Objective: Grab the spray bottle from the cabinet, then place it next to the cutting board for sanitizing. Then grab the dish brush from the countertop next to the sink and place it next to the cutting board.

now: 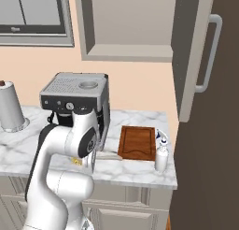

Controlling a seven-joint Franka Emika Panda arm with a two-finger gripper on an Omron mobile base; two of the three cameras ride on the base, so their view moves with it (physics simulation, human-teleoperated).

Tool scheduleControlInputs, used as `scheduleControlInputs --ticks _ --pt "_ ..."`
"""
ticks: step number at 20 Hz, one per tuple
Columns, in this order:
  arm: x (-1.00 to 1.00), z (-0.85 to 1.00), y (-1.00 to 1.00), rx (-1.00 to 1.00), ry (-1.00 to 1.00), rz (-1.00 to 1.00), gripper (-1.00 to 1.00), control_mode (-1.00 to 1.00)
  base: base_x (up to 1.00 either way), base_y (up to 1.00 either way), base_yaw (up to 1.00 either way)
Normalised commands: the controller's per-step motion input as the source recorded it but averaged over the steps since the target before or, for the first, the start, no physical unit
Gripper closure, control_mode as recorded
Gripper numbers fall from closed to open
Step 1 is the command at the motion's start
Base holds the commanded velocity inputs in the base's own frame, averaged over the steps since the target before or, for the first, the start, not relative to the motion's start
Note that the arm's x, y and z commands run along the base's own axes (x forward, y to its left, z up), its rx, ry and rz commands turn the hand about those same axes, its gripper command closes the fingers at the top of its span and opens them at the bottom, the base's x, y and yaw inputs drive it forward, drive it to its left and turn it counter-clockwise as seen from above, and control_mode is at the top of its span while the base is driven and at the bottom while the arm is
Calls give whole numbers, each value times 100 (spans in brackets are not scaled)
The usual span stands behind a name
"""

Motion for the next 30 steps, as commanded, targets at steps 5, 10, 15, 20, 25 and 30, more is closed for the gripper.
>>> scheduleControlInputs --ticks 5,10,15,20,25,30 --pt "33 -45 -14 2 0 0 100 -100 0 0 0" --pt "38 -38 -16 4 -1 0 100 -100 0 0 0" --pt "34 -38 -26 0 -4 0 100 -100 0 0 0" --pt "54 -40 -6 1 0 0 100 -100 0 0 0" --pt "51 -36 -7 0 -3 0 100 -100 0 0 0" --pt "46 -50 0 3 -1 0 100 -100 0 0 0"
